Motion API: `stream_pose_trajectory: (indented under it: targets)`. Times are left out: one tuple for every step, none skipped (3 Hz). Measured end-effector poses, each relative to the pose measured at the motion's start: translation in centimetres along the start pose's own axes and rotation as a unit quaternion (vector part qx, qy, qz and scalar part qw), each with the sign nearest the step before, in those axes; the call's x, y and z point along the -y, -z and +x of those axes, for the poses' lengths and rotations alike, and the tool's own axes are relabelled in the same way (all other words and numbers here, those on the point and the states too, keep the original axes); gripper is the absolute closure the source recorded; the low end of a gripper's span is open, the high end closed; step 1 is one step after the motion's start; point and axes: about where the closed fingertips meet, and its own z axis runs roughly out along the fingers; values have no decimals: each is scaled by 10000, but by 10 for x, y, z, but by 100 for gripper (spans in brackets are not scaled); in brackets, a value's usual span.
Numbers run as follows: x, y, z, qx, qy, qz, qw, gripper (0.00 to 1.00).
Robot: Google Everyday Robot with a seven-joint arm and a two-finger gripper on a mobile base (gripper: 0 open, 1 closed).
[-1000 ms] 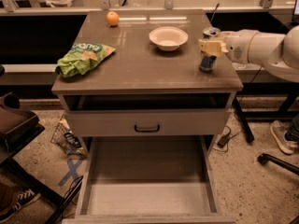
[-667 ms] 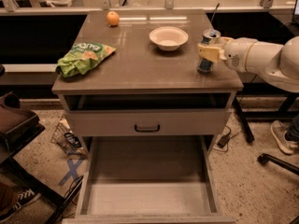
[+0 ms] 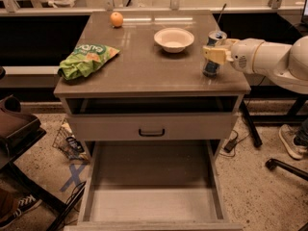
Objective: Pick redbull can from middle drawer and place on counter
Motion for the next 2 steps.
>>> stream_pose_trajectory:
  targets:
    - [-2, -2, 0, 1, 1, -23, 10000, 31]
    - [-4, -6, -1, 2, 1, -53, 10000, 1]
